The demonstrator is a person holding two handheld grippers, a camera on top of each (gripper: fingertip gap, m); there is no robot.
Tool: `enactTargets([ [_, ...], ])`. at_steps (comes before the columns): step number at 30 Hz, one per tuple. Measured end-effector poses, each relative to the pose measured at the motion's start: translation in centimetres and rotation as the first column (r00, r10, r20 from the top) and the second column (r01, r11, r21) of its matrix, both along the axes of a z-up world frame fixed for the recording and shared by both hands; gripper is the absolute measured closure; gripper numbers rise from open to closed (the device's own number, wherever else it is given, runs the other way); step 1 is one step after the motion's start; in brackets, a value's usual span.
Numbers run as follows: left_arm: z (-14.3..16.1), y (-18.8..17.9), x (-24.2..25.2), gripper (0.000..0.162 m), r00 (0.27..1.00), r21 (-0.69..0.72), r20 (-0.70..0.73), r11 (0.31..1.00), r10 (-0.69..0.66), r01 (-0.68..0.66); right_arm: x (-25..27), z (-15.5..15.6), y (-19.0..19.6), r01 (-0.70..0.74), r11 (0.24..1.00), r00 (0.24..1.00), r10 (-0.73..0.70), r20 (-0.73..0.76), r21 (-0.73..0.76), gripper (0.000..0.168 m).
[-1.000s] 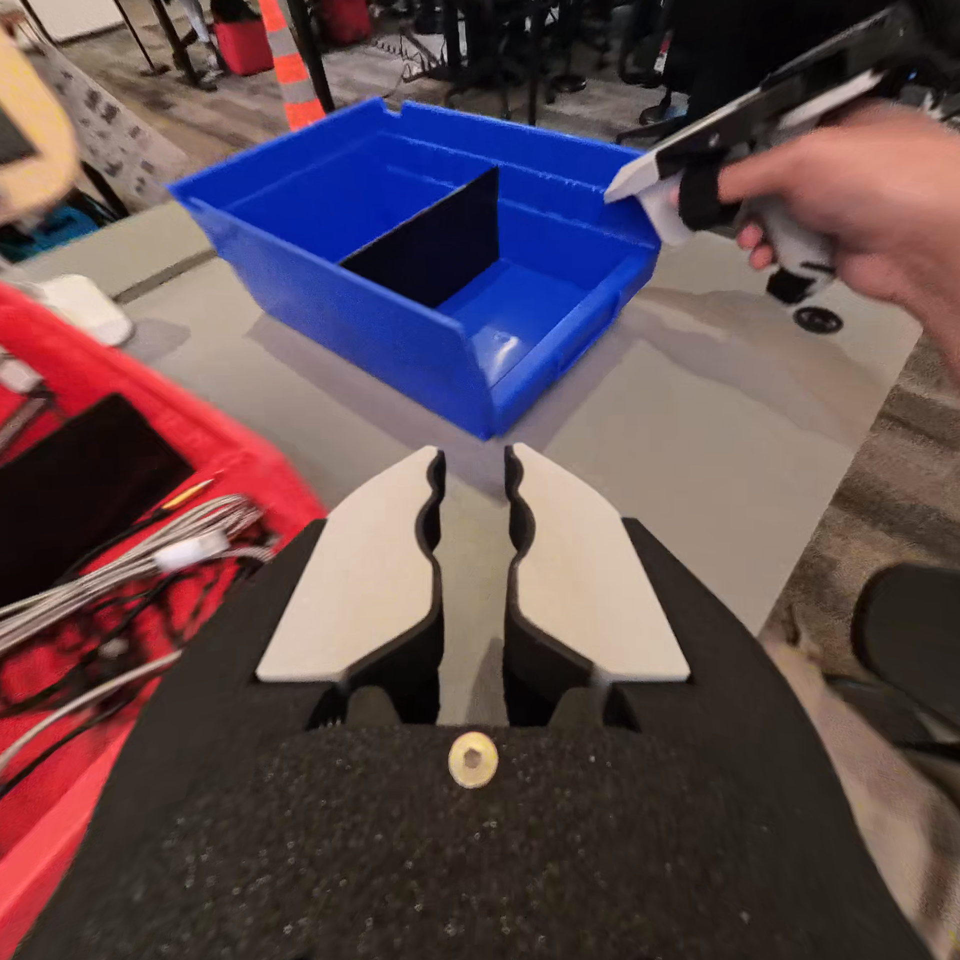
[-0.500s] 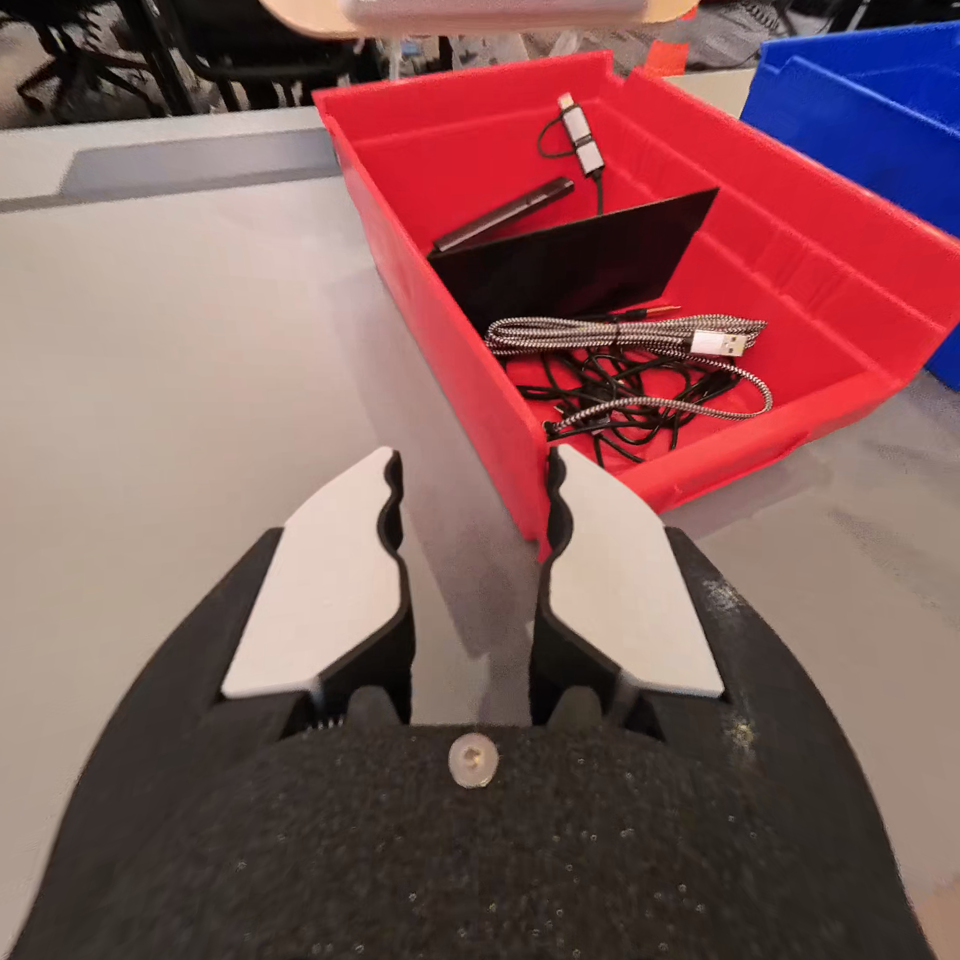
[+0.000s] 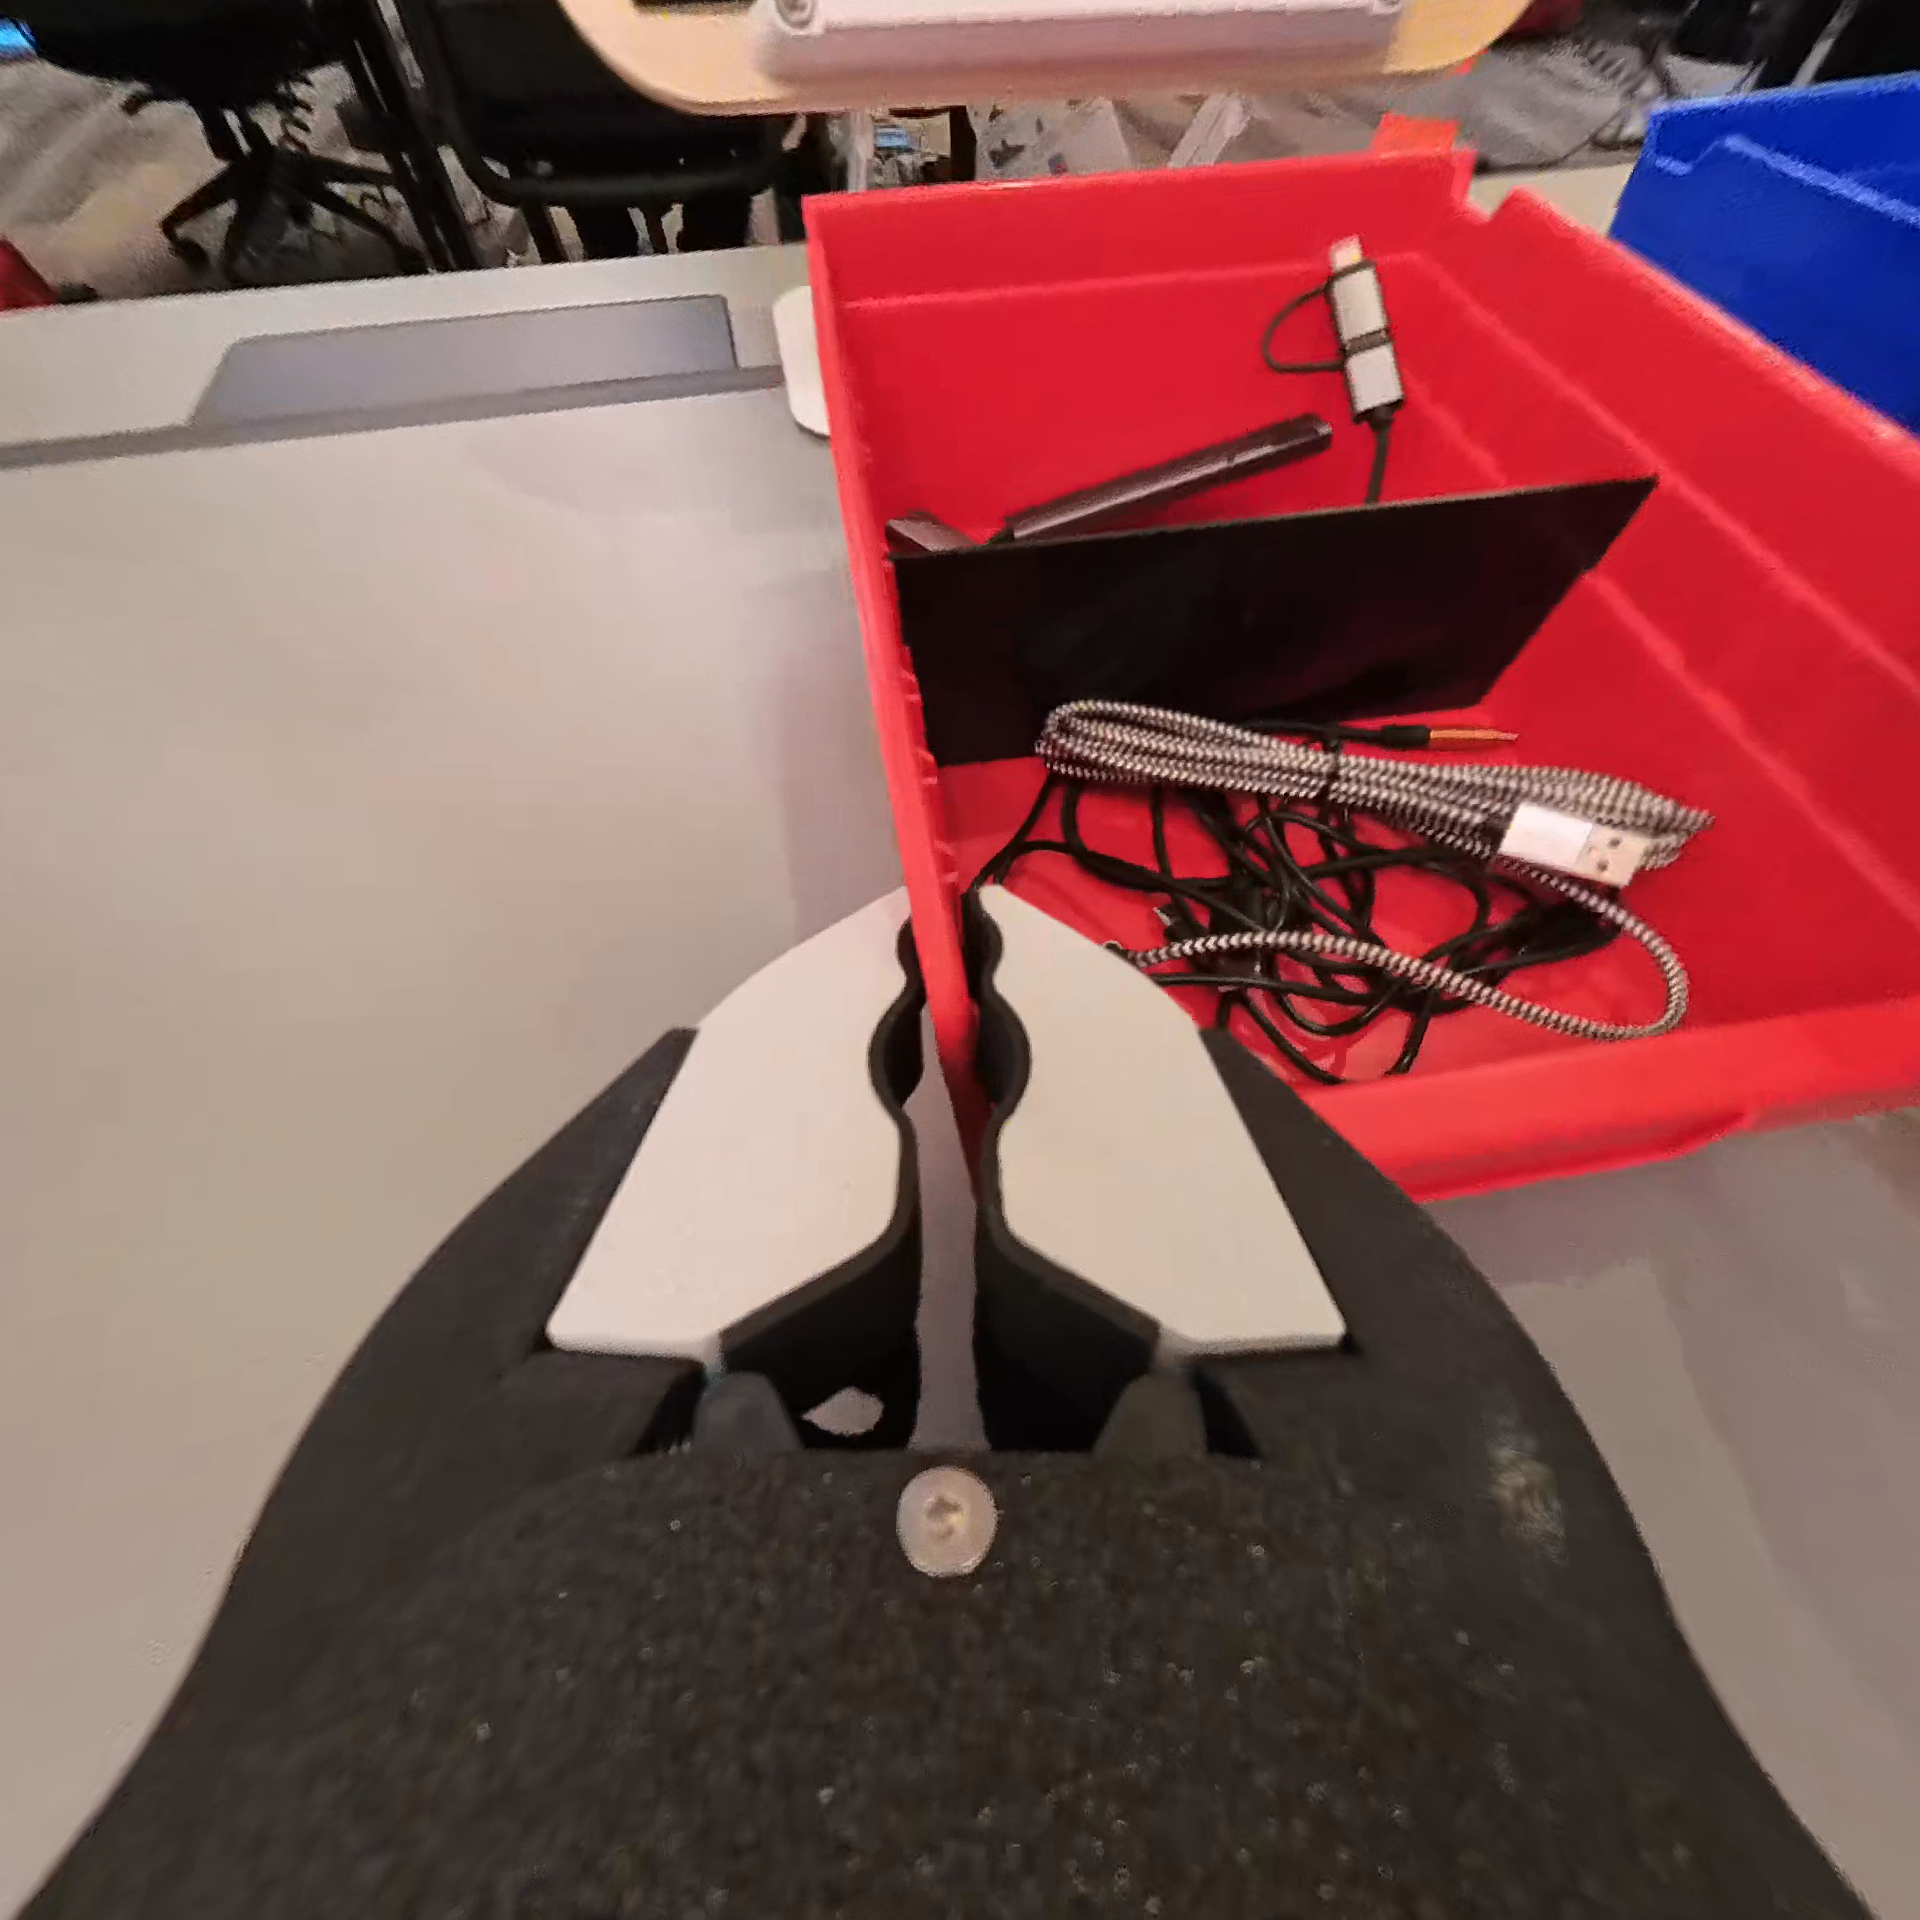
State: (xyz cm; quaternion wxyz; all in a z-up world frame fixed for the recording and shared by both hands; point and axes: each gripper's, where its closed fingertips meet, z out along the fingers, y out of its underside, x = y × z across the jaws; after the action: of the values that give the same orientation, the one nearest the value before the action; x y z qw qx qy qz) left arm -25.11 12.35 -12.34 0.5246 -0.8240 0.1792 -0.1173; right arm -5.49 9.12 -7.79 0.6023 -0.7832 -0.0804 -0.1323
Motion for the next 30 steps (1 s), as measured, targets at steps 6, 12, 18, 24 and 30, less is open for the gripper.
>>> enactTargets([
  [6, 0.0, 0.0, -0.4, 0.158, 0.999, 0.005, -0.026, 1.0, 0.019, -0.019, -0.9, -3.5, -0.9, 0.014, 0.993, 0.99, -0.029, -0.135, -0.116, 0.15],
  [12, 0.5, 0.8, -2.6, 0.159, 0.998, -0.009, -0.057, 1.0, 0.028, -0.029, -3.0, -2.7, -0.2, 0.062, 0.995, 0.957, -0.083, -0.278, -0.083, 0.16],
  [18, 2.6, 3.5, -11.9, 0.159, 0.997, 0.013, -0.016, 0.997, 0.075, -0.075, -12.2, -0.1, 2.9, 0.022, 0.999, 0.959, -0.03, -0.282, -0.03, 0.159],
  [24, 2.9, 5.3, -23.6, 0.159, 0.993, 0.014, -0.007, 0.993, 0.116, -0.116, -24.0, 0.1, 5.8, -0.08, 0.996, 0.964, 0.067, -0.257, -0.04, 0.156],
  [30, 0.4, 7.4, -28.5, 0.159, 0.992, -0.006, 0.037, 0.993, 0.119, -0.119, -29.3, -3.2, 7.4, -0.112, 0.989, 0.96, 0.084, -0.267, -0.092, 0.152],
])
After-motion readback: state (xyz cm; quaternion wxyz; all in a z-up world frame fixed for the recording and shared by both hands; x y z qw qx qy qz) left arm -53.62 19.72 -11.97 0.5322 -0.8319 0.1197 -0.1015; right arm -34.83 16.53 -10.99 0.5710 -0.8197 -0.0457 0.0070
